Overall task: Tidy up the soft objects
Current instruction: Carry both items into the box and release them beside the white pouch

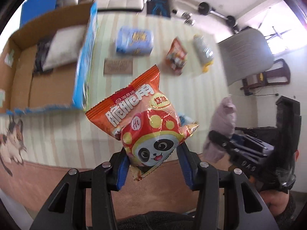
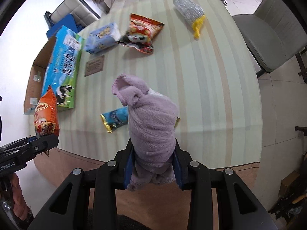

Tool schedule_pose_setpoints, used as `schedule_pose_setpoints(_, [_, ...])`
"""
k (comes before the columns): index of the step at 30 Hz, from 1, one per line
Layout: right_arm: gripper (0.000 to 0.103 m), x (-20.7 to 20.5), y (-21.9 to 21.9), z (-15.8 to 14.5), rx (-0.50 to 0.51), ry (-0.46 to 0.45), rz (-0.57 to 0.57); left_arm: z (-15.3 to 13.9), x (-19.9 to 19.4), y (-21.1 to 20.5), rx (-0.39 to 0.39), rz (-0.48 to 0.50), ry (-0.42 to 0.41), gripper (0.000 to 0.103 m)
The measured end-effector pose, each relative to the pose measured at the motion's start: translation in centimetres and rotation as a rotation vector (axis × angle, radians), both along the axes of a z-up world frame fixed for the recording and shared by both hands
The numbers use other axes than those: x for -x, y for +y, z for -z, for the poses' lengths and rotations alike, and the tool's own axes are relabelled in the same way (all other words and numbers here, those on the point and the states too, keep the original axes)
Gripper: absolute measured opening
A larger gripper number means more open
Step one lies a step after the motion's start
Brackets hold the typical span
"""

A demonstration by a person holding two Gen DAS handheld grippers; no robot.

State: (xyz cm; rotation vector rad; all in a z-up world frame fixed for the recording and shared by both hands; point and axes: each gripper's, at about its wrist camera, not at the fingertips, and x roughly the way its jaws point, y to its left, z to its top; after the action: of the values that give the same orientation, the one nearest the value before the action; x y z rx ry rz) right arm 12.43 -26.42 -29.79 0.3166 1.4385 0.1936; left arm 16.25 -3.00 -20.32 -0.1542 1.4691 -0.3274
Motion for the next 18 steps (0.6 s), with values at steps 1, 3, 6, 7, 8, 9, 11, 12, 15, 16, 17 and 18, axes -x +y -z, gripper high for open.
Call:
schedule_pose_setpoints(1, [0.038,-0.5,0.8,-1.3,-0.011,-0.020,-0.011,-1.4,-0.6,0.3,0.008,0.010,-0.028,0.044])
schedule_pose_setpoints(3, [0.037,-1.6,2.9,-3.9,-0.032,-0.060,-0.031,-3.9,-1.1,1.3,0.025,0.024,-0.077,0.044])
schedule_pose_setpoints(6, [0.037,-3.4,6.9,-7.4,-0.049,-0.112,-0.070,-6.6,-3.7,4.7,0.023,0.042,-0.126,0.044])
schedule_pose_setpoints(7, [0.037,-4.3,8.5,-8.2,-0.051,-0.124,-0.078,-7.1,-4.6,6.1,0.003,0.048,-0.140,0.044])
schedule_pose_setpoints(8, [0.037,-5.0,10.0,-9.0,-0.056,-0.133,-0.085,-7.6,-5.3,7.8,-0.023,0.053,-0.154,0.044])
schedule_pose_setpoints(9, [0.037,-5.9,12.0,-9.6,-0.066,-0.140,-0.092,-8.3,-5.9,9.8,-0.051,0.051,-0.166,0.044])
schedule_pose_setpoints(11, [0.037,-7.6,16.0,-10.1,-0.068,-0.144,-0.106,-8.7,-8.1,13.2,-0.098,0.049,-0.175,0.044])
schedule_pose_setpoints(12, [0.037,-8.6,18.2,-10.2,-0.069,-0.143,-0.111,-8.3,-9.1,14.6,-0.120,0.045,-0.171,0.044])
schedule_pose_setpoints(15, [0.037,-11.1,23.5,-9.6,-0.059,-0.124,-0.113,-7.2,-12.5,19.2,-0.172,0.034,-0.148,0.044])
schedule_pose_setpoints(16, [0.037,-11.7,25.0,-9.1,-0.054,-0.115,-0.112,-6.6,-13.6,20.4,-0.194,0.026,-0.144,0.044])
schedule_pose_setpoints(17, [0.037,-12.5,26.4,-8.6,-0.048,-0.102,-0.106,-5.9,-14.5,21.5,-0.210,0.023,-0.138,0.044])
schedule_pose_setpoints(18, [0.037,-13.3,27.8,-7.9,-0.035,-0.088,-0.105,-5.1,-15.6,22.8,-0.220,0.019,-0.128,0.044])
